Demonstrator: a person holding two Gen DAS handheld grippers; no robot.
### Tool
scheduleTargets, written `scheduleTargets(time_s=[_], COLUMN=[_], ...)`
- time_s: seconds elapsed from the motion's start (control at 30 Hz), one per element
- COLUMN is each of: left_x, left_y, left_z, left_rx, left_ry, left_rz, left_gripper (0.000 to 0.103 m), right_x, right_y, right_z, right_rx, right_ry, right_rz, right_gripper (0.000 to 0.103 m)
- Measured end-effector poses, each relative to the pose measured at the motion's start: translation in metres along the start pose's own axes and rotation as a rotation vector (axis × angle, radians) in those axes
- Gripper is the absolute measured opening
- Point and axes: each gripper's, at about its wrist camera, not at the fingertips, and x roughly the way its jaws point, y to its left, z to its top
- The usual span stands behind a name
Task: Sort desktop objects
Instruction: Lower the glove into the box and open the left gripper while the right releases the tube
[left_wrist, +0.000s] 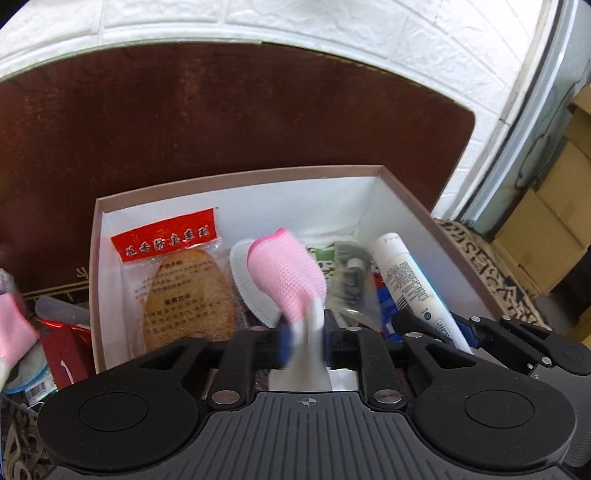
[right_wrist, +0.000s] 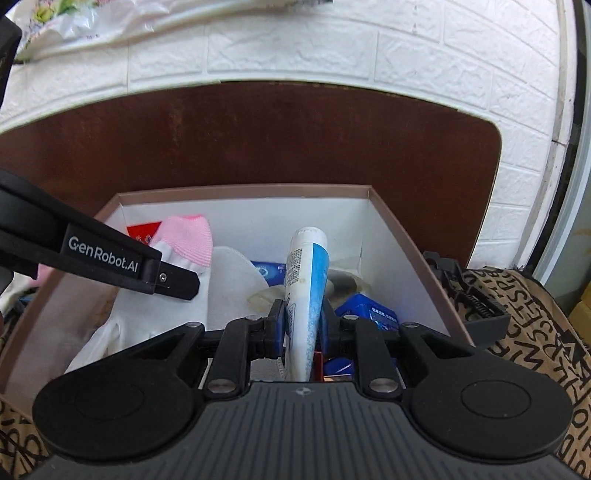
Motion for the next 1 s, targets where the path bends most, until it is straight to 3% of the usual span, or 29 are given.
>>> scheduleTargets(time_s=[0.03,0.07,0.1,0.13,0.17,0.33,0.53,1.0], left_x=[0.000,-0.001,-0.004,-0.007,-0.011,-0.018,-0.032,-0.086], left_y=[0.001,0.003,0.005,0.006,0.008,0.012,0.011,-0.008], left_z=[0.000,0.000,-0.002,-0.003,-0.006,-0.010,-0.024,-0.050], left_rx=[-0.002,-0.003,-0.007,-0.009,-0.011,-0.014,0.002,0.073], left_ry=[-0.002,-0.013,-0.040,-0.066,-0.090,-0.086,-0.122,-0.238], left_rz=[0.013,0.020,0.028,0.035,0.038,0.029,0.078,0.113], left_gripper=[0.063,0.084,0.096,0.099,0.101,0.103,0.103,0.103], right_x=[0.002,0.001,0.000,-0.003,-0.006,-0.016,-0.029,-0.069], right_y=[0.001,0.003,0.005,0.007,0.010,0.021,0.030,0.039], right_z=[0.000,-0.001,-0.001,-0.002,-0.003,-0.007,-0.012,-0.013], right_rx=[-0.006,-0.019,-0.037,-0.054,-0.072,-0.113,-0.106,-0.065], right_ry=[0.007,0.002,-0.008,-0.021,-0.038,-0.059,-0.053,-0.093], right_rz=[-0.006,-0.012,-0.021,-0.035,-0.052,-0.069,-0.046,-0.013], right_gripper=[0.024,0.035,0.046,0.069,0.083,0.101,0.102,0.103])
